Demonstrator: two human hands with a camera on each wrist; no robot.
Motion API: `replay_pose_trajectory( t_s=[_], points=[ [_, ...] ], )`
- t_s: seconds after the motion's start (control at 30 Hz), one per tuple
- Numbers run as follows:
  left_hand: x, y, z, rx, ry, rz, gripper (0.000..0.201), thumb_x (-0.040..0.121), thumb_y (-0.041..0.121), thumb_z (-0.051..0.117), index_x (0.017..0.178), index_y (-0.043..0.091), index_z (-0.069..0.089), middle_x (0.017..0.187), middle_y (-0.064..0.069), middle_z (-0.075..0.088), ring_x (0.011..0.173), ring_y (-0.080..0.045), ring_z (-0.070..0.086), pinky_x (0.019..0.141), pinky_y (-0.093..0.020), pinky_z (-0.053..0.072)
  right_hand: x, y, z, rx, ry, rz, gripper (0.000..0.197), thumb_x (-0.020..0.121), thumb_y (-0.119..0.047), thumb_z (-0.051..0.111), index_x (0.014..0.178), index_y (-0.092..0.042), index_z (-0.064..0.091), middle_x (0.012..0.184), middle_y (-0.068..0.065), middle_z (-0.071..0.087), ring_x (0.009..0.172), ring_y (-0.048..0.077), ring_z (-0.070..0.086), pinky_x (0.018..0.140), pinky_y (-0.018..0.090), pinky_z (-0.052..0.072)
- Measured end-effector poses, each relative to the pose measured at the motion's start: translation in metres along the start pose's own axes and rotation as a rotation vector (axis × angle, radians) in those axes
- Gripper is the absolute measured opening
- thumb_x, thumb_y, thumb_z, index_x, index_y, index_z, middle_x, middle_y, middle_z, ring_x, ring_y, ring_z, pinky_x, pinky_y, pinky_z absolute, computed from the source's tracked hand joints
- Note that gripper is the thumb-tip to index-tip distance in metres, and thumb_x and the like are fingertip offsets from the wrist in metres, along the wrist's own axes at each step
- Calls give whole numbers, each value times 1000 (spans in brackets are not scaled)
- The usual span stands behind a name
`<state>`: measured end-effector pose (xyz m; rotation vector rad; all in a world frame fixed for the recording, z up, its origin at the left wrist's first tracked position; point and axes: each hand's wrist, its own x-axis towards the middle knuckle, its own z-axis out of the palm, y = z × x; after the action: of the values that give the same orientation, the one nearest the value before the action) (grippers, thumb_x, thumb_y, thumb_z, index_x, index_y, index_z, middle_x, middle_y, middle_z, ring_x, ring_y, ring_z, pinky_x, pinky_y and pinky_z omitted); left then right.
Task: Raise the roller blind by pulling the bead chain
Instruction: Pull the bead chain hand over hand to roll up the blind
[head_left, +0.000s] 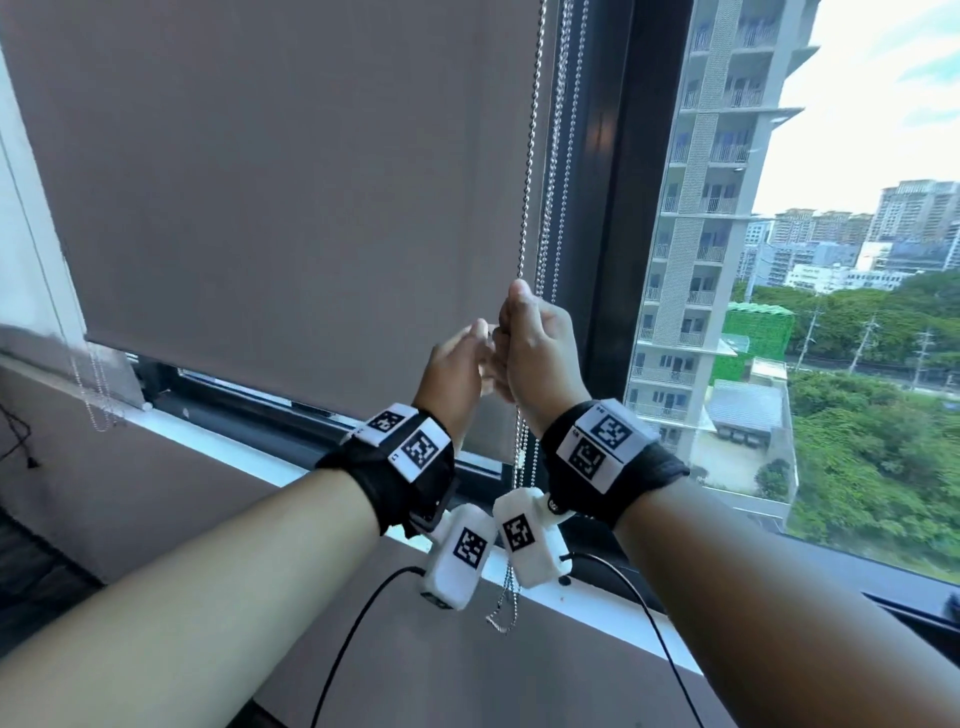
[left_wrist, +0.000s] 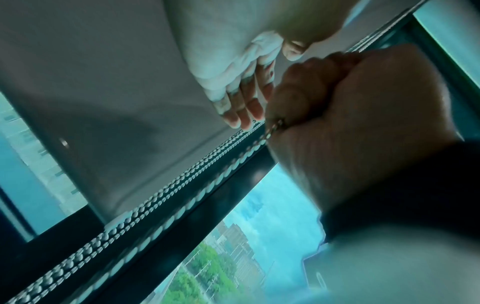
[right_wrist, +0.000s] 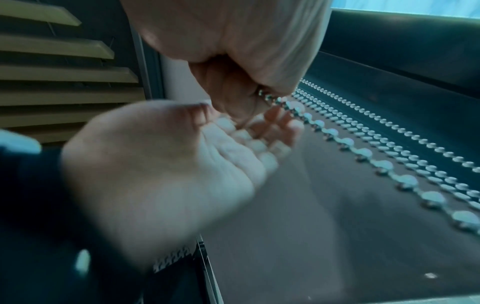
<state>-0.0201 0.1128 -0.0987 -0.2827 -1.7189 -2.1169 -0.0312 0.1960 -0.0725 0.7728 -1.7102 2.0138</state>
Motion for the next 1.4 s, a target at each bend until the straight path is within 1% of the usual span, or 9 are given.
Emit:
replay_pose_trajectory(
  t_s=[0.13, 0.27, 0.43, 0.53, 0.7, 0.83, 1.03, 1.23, 1.4],
  points=[
    [13, 25, 6, -58, -20, 45, 38, 100, 27, 37, 86, 7, 66, 89, -19, 68, 85, -28, 66, 86, -42, 51, -12, 4, -4, 61, -66, 25, 43, 106, -24, 33, 76, -8, 60, 38, -11, 45, 32, 1, 37, 34, 16, 28],
    [14, 48, 16, -25, -83, 115, 42, 99, 30, 36, 89, 4, 67, 82, -19, 68, 80, -31, 67, 84, -43, 53, -19, 16, -6, 46, -40, 51, 51, 105, -25, 36, 55, -20, 36, 38, -10, 37, 32, 7, 32, 37, 16, 26],
    [8, 70, 33, -87, -151, 137, 38, 102, 25, 31, 99, 3, 62, 72, -13, 66, 65, -27, 64, 67, -37, 53, -28, 17, -8, 92, -48, 85, 48, 105, -22, 37, 58, -18, 30, 46, -5, 31, 36, 8, 28, 37, 17, 24],
    [8, 71, 38, -119, -148, 134, 34, 101, 24, 35, 92, 6, 62, 56, -4, 52, 47, -18, 43, 49, -29, 34, -32, 20, -8, 52, -41, 50, 48, 105, -22, 38, 58, -18, 30, 48, -3, 31, 37, 5, 29, 38, 19, 26],
    [7, 61, 40, -85, -145, 110, 36, 102, 20, 34, 70, 13, 50, 50, 3, 26, 43, -10, 14, 42, -21, 10, -37, 29, -12, -51, -65, 9, 50, 102, -27, 40, 53, -26, 31, 44, -16, 33, 44, 4, 27, 44, 22, 23],
    [6, 58, 38, -79, -138, 94, 39, 100, 14, 32, 63, 15, 43, 43, 7, 26, 35, -6, 15, 38, -14, 12, -42, 29, -14, -95, -91, 28, 50, 105, -18, 39, 55, -22, 32, 43, -15, 34, 43, 2, 28, 44, 20, 23],
    [6, 59, 37, -78, -122, 95, 38, 99, 11, 31, 63, 14, 42, 41, 9, 27, 32, -5, 16, 40, -13, 10, -37, 27, -17, -65, -188, 88, 36, 91, -39, 46, 64, -16, 40, 56, 0, 36, 52, 14, 29, 49, 32, 21],
    [4, 57, 34, -105, -132, 102, 37, 99, 9, 32, 63, 13, 43, 41, 7, 26, 33, -6, 15, 39, -12, 13, -30, 14, -24, 11, -208, 95, 9, 72, -13, 45, 71, -16, 53, 59, -7, 51, 55, 11, 48, 52, 26, 42],
    [2, 50, 32, -64, -87, 94, 38, 97, 9, 34, 61, 17, 43, 43, 7, 26, 33, -7, 19, 40, -14, 15, -9, -5, -26, -10, -122, -56, 29, 66, -4, 41, 87, -11, 60, 74, -1, 57, 67, 10, 55, 59, 25, 48]
  ],
)
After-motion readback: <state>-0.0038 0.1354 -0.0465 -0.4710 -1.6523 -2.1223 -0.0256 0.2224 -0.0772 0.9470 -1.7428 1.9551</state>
